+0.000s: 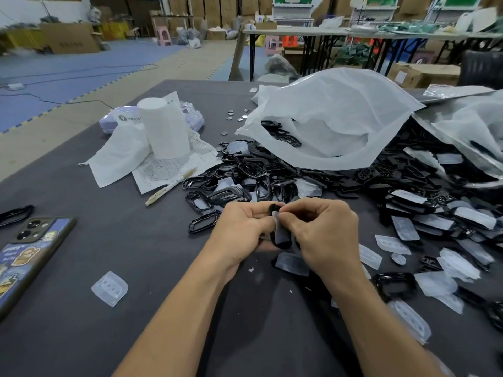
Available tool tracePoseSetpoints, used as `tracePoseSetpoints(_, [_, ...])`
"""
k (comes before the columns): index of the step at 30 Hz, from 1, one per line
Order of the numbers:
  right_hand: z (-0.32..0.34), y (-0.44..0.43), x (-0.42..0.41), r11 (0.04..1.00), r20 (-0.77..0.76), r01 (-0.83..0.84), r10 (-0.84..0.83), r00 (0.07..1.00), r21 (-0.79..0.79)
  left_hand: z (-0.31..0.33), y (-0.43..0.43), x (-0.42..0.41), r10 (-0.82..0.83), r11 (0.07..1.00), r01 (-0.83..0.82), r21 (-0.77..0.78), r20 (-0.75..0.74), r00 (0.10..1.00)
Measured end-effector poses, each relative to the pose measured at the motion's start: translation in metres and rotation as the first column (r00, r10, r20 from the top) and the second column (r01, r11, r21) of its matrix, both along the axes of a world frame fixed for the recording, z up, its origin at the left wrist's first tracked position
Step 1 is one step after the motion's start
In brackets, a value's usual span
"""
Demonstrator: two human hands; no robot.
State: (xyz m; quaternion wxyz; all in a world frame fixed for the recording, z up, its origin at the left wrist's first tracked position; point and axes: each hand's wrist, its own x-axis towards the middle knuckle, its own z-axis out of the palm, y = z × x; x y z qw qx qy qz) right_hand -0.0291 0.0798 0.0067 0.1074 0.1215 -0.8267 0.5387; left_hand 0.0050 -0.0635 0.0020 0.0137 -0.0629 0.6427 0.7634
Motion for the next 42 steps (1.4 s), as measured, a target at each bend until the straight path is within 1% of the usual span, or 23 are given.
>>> tracePoseSetpoints(3, [-0.0022,-0.0020,0.0001,0.999,-0.039,0.051,-0.050,0.998,0.015,0.0022,0.0003,0.0013,-0.046,0.999,0.046,0.028,-0.003,0.999])
tracePoseSetpoints(8, [-0.0045,-0.0029,-0.0012,0.994,-0.079,0.102,-0.099,0.992,0.041,0.0033,-0.0001,0.0026,-0.034,0.999,0.034,0.031,0.000,0.999])
tracePoseSetpoints(13, [-0.0057,-0.0030,-0.0017,0.991,-0.054,0.121,-0.118,0.992,0.061,0.0047,0.0006,0.0044,-0.008,0.999,0.008,0.038,-0.003,1.000])
tracePoseSetpoints(16, [-0.0061,-0.0016,-0.0028,0.995,0.033,0.095,-0.096,0.995,0.031,0.0050,0.0021,0.0043,0.010,0.998,-0.010,0.068,-0.002,1.000])
tracePoseSetpoints(20, [-0.0055,0.0029,-0.0051,0.996,0.145,0.007,0.006,0.989,-0.090,0.0068,0.0024,0.0042,0.063,0.994,-0.061,0.085,-0.019,0.998])
tracePoseSetpoints(23, [-0.0038,0.0023,-0.0031,0.995,0.180,-0.064,0.076,0.981,-0.075,0.0075,0.0026,0.0032,0.123,0.984,-0.121,0.128,-0.006,0.992])
tracePoseSetpoints(25, [-0.0039,-0.0004,-0.0017,0.993,0.202,-0.090,0.104,0.974,-0.074,0.0076,0.0025,0.0030,0.133,0.981,-0.132,0.140,0.000,0.991])
tracePoseSetpoints(27, [-0.0043,-0.0013,-0.0017,0.992,0.206,-0.088,0.105,0.973,-0.087,0.0074,0.0026,0.0031,0.137,0.985,-0.137,0.104,0.004,0.991])
tracePoseSetpoints(30, [-0.0042,-0.0003,-0.0019,0.990,0.195,-0.098,0.116,0.974,-0.098,0.0074,0.0013,0.0030,0.160,0.987,-0.160,-0.010,0.023,0.987])
tracePoseSetpoints(32, [-0.0039,0.0004,-0.0018,0.990,0.190,-0.109,0.125,0.974,-0.095,0.0076,0.0002,0.0025,0.183,0.982,-0.182,-0.045,0.034,0.982])
tracePoseSetpoints(37, [-0.0027,0.0001,-0.0008,0.988,0.195,-0.128,0.143,0.970,-0.084,0.0084,0.0011,0.0018,0.225,0.974,-0.223,-0.047,0.042,0.974])
tracePoseSetpoints(42, [-0.0013,0.0005,-0.0010,0.984,0.201,-0.133,0.154,0.967,-0.115,0.0066,0.0041,0.0010,0.283,0.959,-0.283,-0.013,0.019,0.959])
